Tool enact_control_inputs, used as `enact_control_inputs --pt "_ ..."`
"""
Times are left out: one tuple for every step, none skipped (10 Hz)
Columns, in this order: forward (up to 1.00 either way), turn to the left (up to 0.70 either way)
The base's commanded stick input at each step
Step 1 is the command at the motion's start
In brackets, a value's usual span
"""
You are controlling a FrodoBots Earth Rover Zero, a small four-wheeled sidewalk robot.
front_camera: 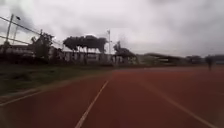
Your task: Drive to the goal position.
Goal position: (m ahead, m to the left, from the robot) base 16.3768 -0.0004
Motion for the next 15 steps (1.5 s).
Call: enact_control_inputs --pt "0.50 0.00" --pt "0.50 0.00" --pt "0.50 0.00" --pt "0.50 0.00" --pt "0.50 0.00" --pt "0.50 0.00" --pt "0.50 0.00" --pt "0.50 0.00" --pt "0.50 0.00" --pt "0.50 0.00" --pt "0.50 0.00" --pt "0.50 0.00" --pt "0.50 0.00" --pt "0.50 0.00" --pt "0.50 0.00"
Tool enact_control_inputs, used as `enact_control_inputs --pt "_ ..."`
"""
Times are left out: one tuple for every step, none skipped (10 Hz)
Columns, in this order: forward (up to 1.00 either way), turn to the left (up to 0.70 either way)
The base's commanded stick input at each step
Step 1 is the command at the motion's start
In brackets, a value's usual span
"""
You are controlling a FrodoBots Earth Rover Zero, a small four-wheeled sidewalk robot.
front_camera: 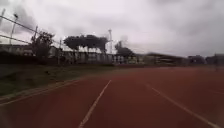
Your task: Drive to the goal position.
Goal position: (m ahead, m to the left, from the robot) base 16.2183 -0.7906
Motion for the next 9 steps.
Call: enact_control_inputs --pt "0.50 0.00" --pt "0.50 0.00" --pt "0.50 0.00" --pt "0.50 0.00" --pt "0.50 0.00" --pt "0.50 0.00" --pt "0.50 0.00" --pt "0.50 0.00" --pt "0.50 0.00"
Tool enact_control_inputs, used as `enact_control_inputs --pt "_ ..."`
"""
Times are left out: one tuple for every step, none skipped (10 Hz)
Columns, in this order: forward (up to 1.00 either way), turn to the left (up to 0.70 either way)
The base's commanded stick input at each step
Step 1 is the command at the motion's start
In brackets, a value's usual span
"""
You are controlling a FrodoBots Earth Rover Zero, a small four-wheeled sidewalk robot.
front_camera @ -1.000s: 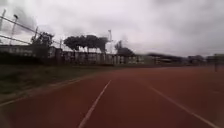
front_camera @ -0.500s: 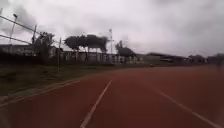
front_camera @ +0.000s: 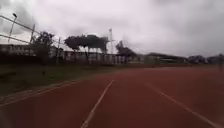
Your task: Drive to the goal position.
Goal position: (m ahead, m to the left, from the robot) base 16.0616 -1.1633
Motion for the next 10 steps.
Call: enact_control_inputs --pt "0.50 0.00" --pt "0.50 0.00" --pt "0.50 0.00" --pt "0.50 0.00" --pt "0.50 0.00" --pt "0.50 0.00" --pt "0.50 0.00" --pt "0.50 0.00" --pt "0.50 0.00" --pt "0.50 0.00"
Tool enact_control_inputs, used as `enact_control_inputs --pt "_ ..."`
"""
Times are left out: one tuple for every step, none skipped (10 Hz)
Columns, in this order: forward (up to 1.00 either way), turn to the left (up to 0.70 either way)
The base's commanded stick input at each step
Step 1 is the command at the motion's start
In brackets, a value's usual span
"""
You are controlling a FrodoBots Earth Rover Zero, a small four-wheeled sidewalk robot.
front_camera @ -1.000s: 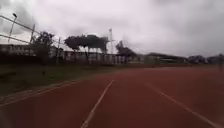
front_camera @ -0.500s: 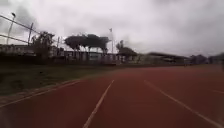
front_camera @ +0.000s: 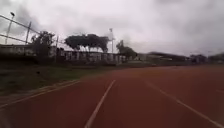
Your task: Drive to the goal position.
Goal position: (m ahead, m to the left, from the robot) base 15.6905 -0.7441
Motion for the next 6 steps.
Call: enact_control_inputs --pt "0.50 0.00" --pt "0.50 -0.08" --pt "0.50 -0.20" --pt "0.50 -0.24" --pt "0.50 -0.27" --pt "0.50 -0.12"
